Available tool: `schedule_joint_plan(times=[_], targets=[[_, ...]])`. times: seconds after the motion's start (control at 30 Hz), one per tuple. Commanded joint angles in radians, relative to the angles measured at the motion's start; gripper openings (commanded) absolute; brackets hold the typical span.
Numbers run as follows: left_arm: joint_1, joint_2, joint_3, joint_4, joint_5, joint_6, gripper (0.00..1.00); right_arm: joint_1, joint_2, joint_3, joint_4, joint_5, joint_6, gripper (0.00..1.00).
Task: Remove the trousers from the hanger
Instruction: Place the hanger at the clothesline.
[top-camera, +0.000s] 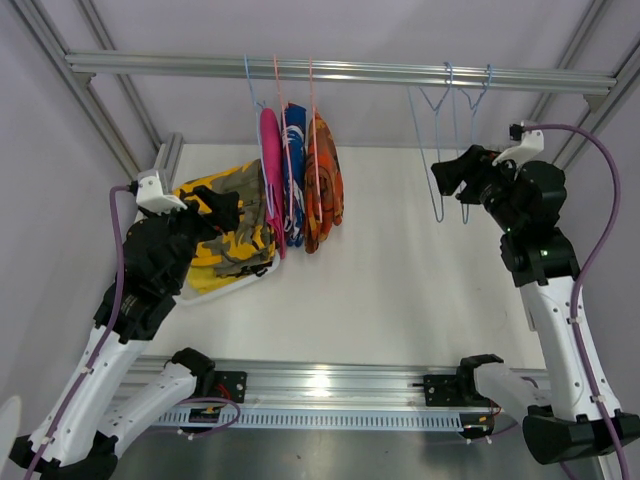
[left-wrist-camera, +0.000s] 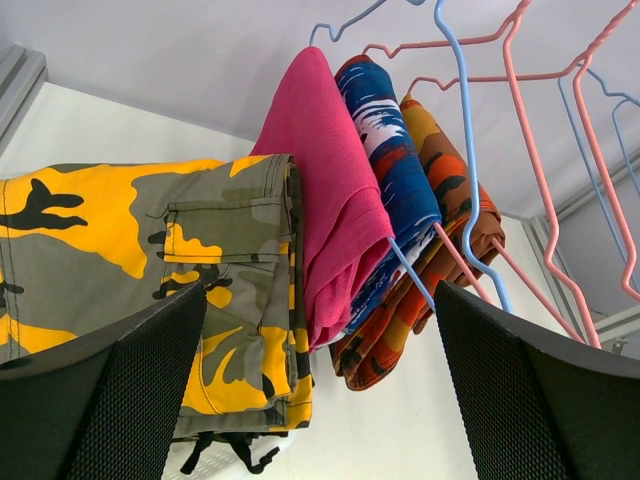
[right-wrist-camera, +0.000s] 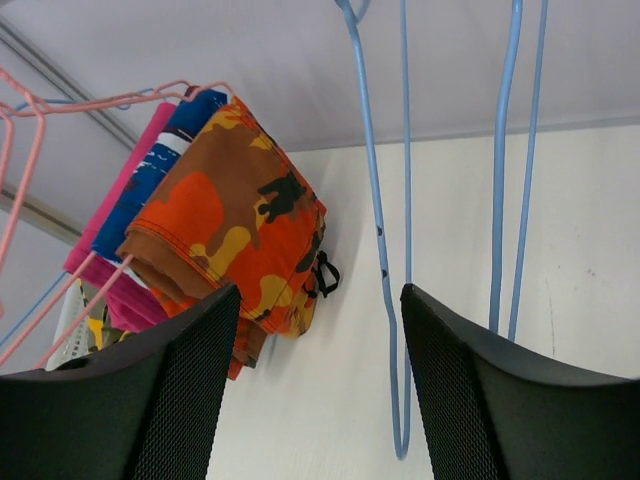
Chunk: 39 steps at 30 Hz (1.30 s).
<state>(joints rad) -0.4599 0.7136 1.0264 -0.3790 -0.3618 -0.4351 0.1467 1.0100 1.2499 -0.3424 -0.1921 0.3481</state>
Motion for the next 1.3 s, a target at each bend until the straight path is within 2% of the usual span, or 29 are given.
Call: schedule_joint_plan(times=[0.0, 0.17, 0.33, 0.5, 0.67, 0.77, 0.97, 1.27], targets=[[0.013, 0.004, -0.011, 0.026, 0.018, 0.010, 0.99, -0.002, -0.050, 0.095, -0.044, -0.006, -0.031, 0.70], [0.015, 0.000, -0.014, 0.032, 0.017, 0.019, 0.99, 0.001, -0.088, 0.180, -0.081, -0.078, -0.029, 0.67], [0.015, 0.006, -0.014, 0.034, 0.026, 0.021, 0.99, 0.059, -0.079, 0.264, -0.083, -0.099, -0.027, 0.67], [0.015, 0.007, -0.015, 0.037, 0.027, 0.025, 0.99, 0.158, 0.033, 0.359, -0.090, -0.112, -0.038, 0.66], [0.015, 0.018, -0.015, 0.035, 0.026, 0.033, 0.99, 0.305, 0.142, 0.414, -0.090, 0.014, -0.086, 0.67], [0.020, 0.023, -0.019, 0.037, 0.034, 0.030, 0.99, 0.350, 0.226, 0.470, -0.089, 0.005, -0.083, 0.67], [0.027, 0.027, -0.015, 0.037, 0.041, 0.029, 0.99, 0.398, 0.375, 0.542, -0.067, -0.045, -0.069, 0.68], [0.041, 0.023, -0.014, 0.038, 0.060, 0.024, 0.99, 0.398, 0.486, 0.481, 0.123, -0.216, 0.043, 0.70]])
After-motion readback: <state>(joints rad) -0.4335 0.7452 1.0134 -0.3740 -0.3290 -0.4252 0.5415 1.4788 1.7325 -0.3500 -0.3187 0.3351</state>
